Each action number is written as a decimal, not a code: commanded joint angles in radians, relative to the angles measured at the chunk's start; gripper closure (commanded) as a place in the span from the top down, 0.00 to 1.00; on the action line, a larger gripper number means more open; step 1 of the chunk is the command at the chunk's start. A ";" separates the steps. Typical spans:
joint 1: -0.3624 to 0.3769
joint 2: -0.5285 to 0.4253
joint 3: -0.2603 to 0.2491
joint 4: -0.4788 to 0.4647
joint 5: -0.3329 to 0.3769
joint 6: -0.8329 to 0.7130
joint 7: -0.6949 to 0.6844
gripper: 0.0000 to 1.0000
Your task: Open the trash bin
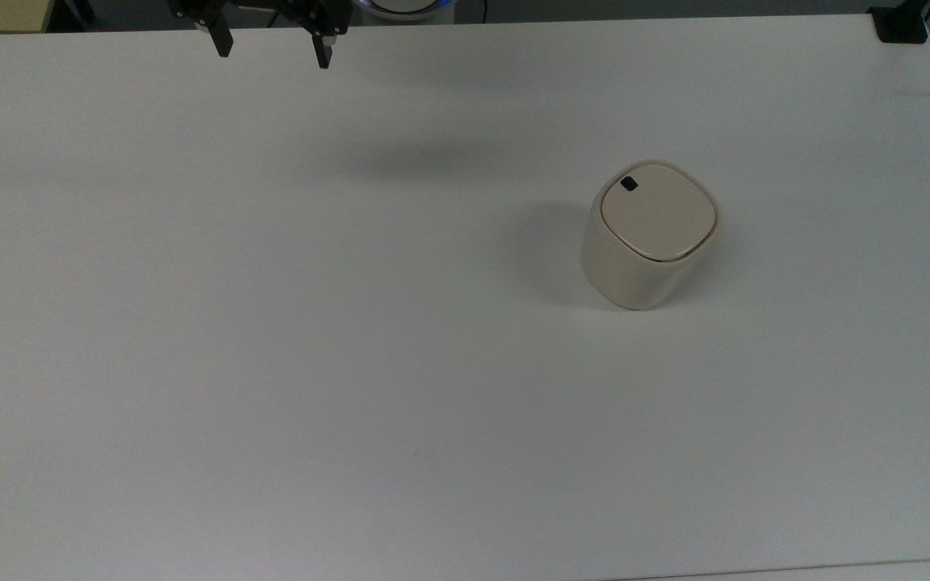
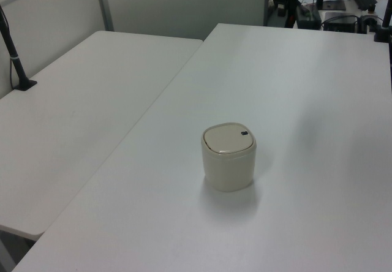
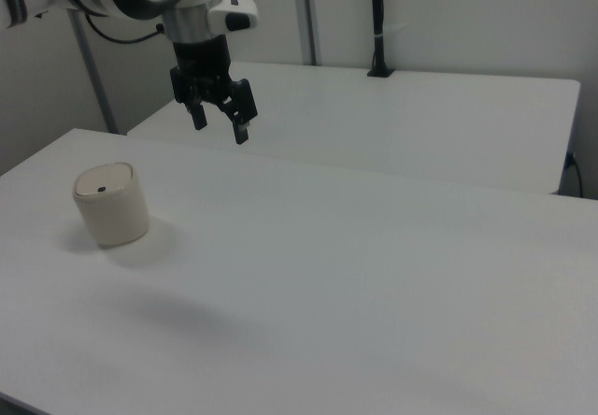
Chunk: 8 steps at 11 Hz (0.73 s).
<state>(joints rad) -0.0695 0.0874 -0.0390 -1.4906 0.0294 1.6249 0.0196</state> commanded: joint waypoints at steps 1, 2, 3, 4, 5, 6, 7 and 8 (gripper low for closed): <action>0.008 -0.003 0.001 0.007 0.011 -0.019 -0.007 1.00; 0.010 0.006 0.002 0.007 0.009 -0.019 -0.006 1.00; 0.010 0.008 0.005 0.007 0.007 -0.017 -0.007 1.00; 0.010 0.008 0.005 0.007 0.007 -0.017 -0.013 1.00; 0.010 0.008 0.005 0.006 0.017 -0.016 -0.017 1.00; 0.010 0.009 0.005 0.006 0.018 -0.016 -0.018 1.00; 0.008 0.009 0.005 0.006 0.018 -0.016 -0.020 0.99; 0.007 0.008 0.005 0.006 0.020 -0.016 -0.024 0.90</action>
<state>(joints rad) -0.0633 0.0960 -0.0313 -1.4908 0.0304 1.6249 0.0193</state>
